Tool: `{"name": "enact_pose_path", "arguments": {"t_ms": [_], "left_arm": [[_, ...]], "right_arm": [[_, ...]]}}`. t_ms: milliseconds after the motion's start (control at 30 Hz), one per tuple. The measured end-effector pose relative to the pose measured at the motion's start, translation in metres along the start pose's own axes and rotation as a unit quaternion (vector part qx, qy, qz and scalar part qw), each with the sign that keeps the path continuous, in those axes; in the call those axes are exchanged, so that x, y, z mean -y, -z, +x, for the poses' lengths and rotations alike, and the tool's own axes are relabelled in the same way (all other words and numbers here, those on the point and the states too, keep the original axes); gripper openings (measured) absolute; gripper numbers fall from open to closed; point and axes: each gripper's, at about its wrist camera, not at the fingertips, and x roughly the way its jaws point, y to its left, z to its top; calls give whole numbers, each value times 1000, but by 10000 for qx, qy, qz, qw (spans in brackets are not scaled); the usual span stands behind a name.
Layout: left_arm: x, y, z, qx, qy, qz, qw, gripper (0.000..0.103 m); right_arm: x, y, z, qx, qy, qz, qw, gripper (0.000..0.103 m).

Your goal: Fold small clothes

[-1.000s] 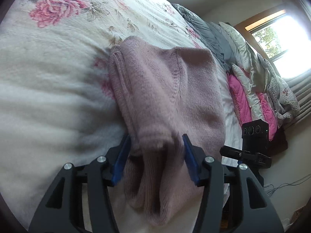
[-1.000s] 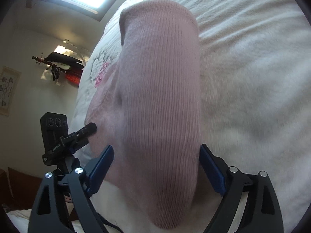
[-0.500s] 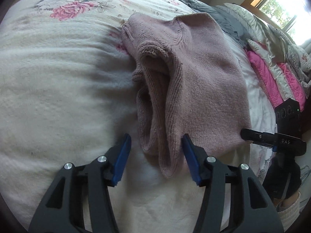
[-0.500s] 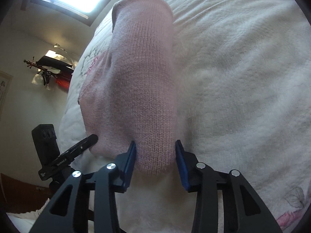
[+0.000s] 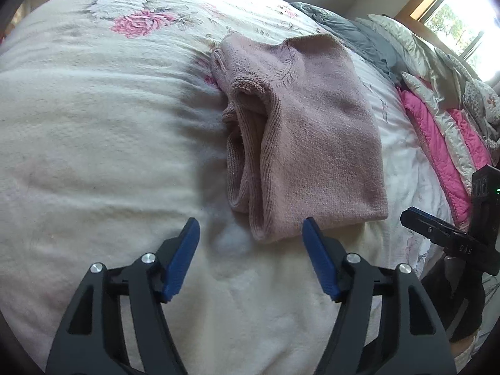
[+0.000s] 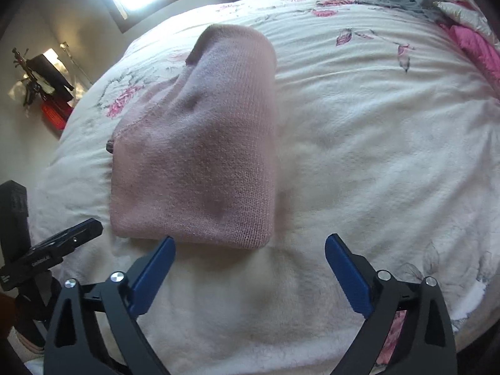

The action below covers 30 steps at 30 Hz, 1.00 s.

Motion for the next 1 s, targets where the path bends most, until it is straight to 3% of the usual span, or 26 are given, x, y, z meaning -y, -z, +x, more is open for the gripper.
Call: {"name": "enact_pose_path", "arguments": {"t_ms": [200,267,600,1000], "left_arm": [[19,10,-37,266,-288,249,9989,86],[26,13,-48,356,-331,291,9984,90],[49,26,-86,666,-608,432,9950,91],[60,38,-96,642,-660,496,9945,91]], "right_arm": [[-16,13,-29,273,669,-42,9974,99],[-20,16,-41,472,715,-48,9963,99],[-39,26,-86,748,981,-136,9923,99],[-54,39,-104,732,981,-293,9920,99]]}}
